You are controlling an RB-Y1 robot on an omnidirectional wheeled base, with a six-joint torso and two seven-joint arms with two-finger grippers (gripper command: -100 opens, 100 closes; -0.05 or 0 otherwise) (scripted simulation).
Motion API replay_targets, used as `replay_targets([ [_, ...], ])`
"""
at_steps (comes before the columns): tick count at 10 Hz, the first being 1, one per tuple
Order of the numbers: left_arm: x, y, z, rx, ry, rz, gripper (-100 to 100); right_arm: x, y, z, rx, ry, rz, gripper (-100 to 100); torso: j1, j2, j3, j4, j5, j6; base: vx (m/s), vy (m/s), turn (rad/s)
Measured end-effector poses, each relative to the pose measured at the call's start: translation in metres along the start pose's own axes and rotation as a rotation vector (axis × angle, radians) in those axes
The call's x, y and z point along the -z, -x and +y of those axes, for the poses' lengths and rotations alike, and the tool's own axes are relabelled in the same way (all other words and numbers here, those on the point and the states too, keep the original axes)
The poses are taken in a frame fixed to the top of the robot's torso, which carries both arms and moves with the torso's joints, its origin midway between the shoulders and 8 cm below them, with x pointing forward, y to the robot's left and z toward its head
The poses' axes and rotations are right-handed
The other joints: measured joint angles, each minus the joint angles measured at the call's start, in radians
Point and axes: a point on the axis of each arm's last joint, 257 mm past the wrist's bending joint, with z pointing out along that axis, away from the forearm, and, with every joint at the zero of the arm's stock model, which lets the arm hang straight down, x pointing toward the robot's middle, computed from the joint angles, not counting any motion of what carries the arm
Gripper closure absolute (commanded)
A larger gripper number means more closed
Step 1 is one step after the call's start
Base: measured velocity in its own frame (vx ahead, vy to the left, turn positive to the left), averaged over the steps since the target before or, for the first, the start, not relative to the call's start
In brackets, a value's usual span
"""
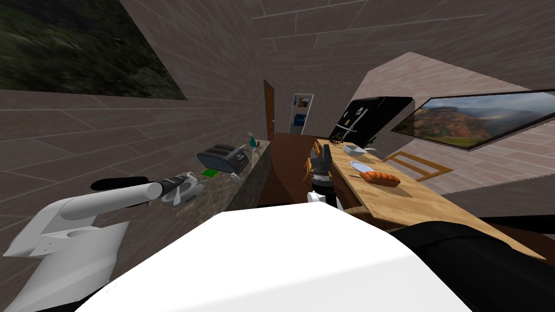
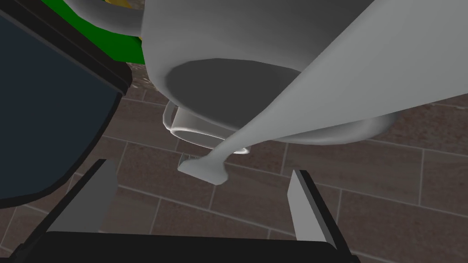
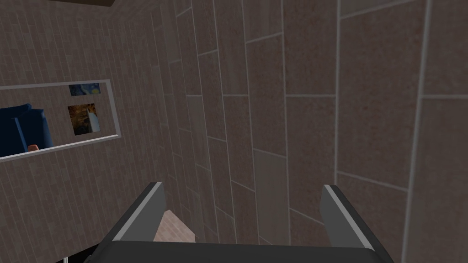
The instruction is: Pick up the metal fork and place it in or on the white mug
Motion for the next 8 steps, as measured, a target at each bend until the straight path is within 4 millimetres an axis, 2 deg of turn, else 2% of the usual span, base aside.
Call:
replay_targets([
  [1, 0.000, 0.000, 0.000, 0.000, 0.000, 0.000, -100, 0.000, 0.000, 0.000, 0.000, 0.000, 0.000, 0, 0.000, 0.000, 0.000, 0.000, 0.000, 0.000, 0.000, 0.000, 0.000],
  [2, 0.000, 0.000, 0.000, 0.000, 0.000, 0.000, 0, 0.000, 0.000, 0.000, 0.000, 0.000, 0.000, 0, 0.000, 0.000, 0.000, 0.000, 0.000, 0.000, 0.000, 0.000, 0.000],
  [3, 0.000, 0.000, 0.000, 0.000, 0.000, 0.000, -100, 0.000, 0.000, 0.000, 0.000, 0.000, 0.000, 0, 0.000, 0.000, 0.000, 0.000, 0.000, 0.000, 0.021, 0.000, 0.023],
  [8, 0.024, 0.018, -0.003, -0.004, -0.008, 0.002, -100, 0.000, 0.000, 0.000, 0.000, 0.000, 0.000, 0, 0.000, -0.002, -0.001, 0.000, 0.000, 0.000, 0.033, 0.003, 0.020],
])
